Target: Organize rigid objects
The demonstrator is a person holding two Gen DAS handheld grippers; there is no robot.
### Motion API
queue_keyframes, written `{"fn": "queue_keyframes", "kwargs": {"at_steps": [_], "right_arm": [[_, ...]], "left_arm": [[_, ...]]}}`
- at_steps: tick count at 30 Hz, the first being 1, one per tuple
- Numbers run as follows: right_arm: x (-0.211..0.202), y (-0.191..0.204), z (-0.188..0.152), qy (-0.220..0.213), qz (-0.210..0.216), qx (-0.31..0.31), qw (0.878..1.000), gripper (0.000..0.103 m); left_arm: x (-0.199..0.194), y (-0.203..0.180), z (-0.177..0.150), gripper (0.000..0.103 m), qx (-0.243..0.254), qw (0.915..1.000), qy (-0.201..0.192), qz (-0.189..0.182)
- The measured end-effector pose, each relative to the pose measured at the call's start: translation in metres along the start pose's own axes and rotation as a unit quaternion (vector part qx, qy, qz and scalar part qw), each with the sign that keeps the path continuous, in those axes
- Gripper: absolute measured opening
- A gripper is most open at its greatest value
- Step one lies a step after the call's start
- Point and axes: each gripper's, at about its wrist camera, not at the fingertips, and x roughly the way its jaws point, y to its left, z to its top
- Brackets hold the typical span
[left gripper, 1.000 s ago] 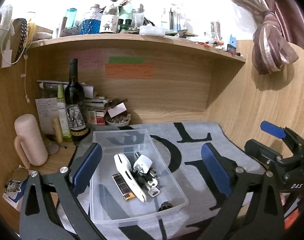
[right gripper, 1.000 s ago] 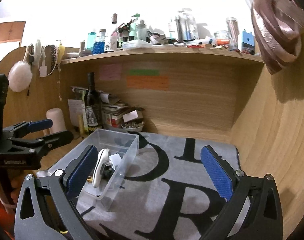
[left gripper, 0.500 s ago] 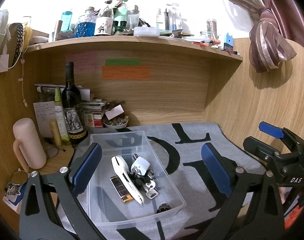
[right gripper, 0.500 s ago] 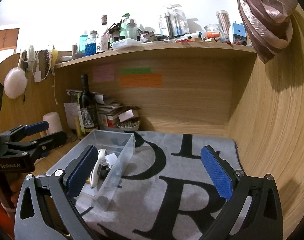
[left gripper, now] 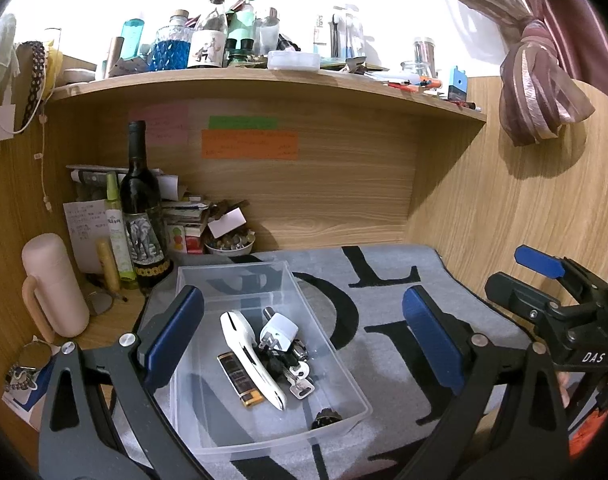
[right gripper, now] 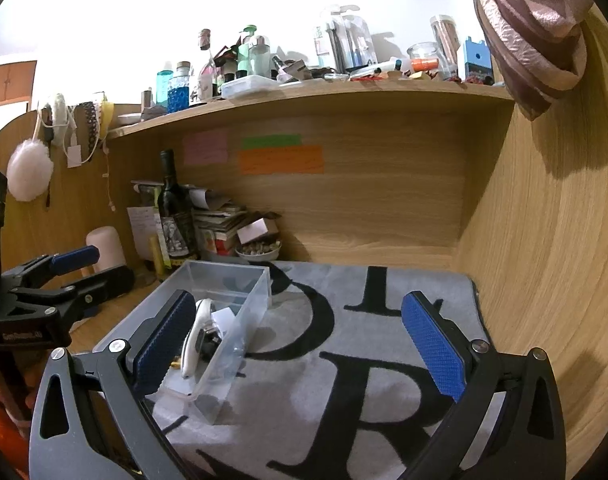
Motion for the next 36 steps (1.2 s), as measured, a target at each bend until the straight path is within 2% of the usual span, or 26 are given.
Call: {"fn": "queue_keyframes", "kwargs": {"at_steps": [36], "right_arm": [[0.003, 0.0029, 0.0027, -0.004, -0.005, -0.002, 1.0, 0.103]], "left_arm": [[0.0069, 0.0042, 0.0019, 0.101, -0.005, 1.0, 0.005, -0.004]]}}
